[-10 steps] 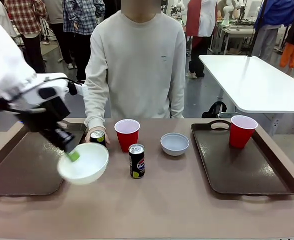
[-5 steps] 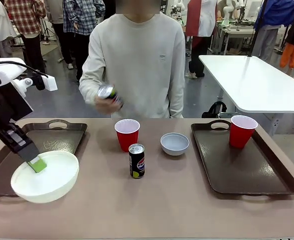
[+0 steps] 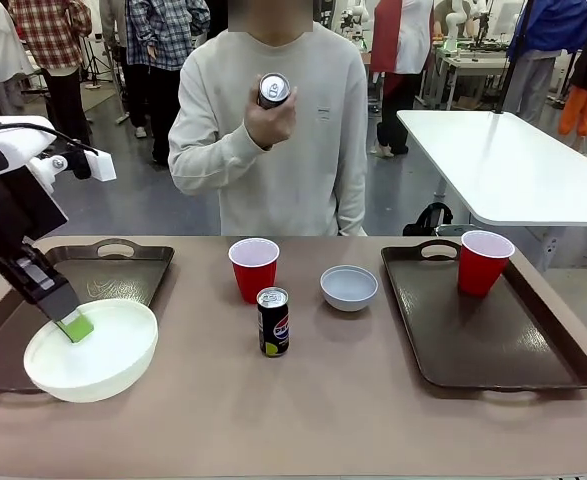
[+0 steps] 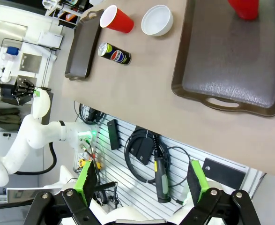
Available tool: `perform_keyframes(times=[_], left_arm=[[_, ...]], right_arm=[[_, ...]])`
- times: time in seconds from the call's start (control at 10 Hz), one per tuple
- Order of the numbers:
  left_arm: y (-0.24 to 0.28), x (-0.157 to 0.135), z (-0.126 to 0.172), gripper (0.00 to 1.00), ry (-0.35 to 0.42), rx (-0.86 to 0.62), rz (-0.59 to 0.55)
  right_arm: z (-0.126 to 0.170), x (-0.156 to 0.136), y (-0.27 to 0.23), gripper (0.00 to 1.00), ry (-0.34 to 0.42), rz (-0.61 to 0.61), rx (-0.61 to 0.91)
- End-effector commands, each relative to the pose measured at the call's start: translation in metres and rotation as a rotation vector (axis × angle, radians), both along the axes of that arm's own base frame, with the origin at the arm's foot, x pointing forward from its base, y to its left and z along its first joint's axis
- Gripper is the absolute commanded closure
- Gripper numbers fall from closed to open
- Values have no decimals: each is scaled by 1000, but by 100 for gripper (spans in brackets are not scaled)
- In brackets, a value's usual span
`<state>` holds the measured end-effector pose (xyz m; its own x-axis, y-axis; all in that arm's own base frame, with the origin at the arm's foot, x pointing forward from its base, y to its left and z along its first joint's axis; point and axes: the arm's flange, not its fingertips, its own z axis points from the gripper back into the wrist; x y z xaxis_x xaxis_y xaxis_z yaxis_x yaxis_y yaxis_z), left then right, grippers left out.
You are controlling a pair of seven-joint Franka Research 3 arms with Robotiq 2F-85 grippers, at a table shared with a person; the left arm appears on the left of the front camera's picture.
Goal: Prepare tableware on both trays.
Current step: Pick up a Picnic Bowl from the table and place it on a Handle tray.
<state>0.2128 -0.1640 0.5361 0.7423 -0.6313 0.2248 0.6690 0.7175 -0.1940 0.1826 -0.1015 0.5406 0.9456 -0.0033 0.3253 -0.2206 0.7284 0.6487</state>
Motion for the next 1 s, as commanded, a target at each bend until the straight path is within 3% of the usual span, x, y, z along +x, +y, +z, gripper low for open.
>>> perform_keyframes(times=[0.0,0.1,0.3,0.6,0.7,0.8,0.9], left_arm=[[1,3,-2,96,-6,4,12],[6,29,-14,96,-157,71,144],[3,56,-49,96,-329,264,307],[10,81,-75,96,-257,305,371],[12,65,-67,96,-138,237,326],[12,4,-36,96,91,148,134],[16,-40,-15,96,83,179,21]], right_arm=[[-1,0,0,0,7,-1,5],[-1,0,0,0,7,-1,5],[-1,0,0,0,7,-1,5],[-1,0,0,0,7,-1,5],[-1,0,0,0,7,-1,5],[-1,0,0,0,7,-1,5],[-1,0,0,0,7,-1,5]])
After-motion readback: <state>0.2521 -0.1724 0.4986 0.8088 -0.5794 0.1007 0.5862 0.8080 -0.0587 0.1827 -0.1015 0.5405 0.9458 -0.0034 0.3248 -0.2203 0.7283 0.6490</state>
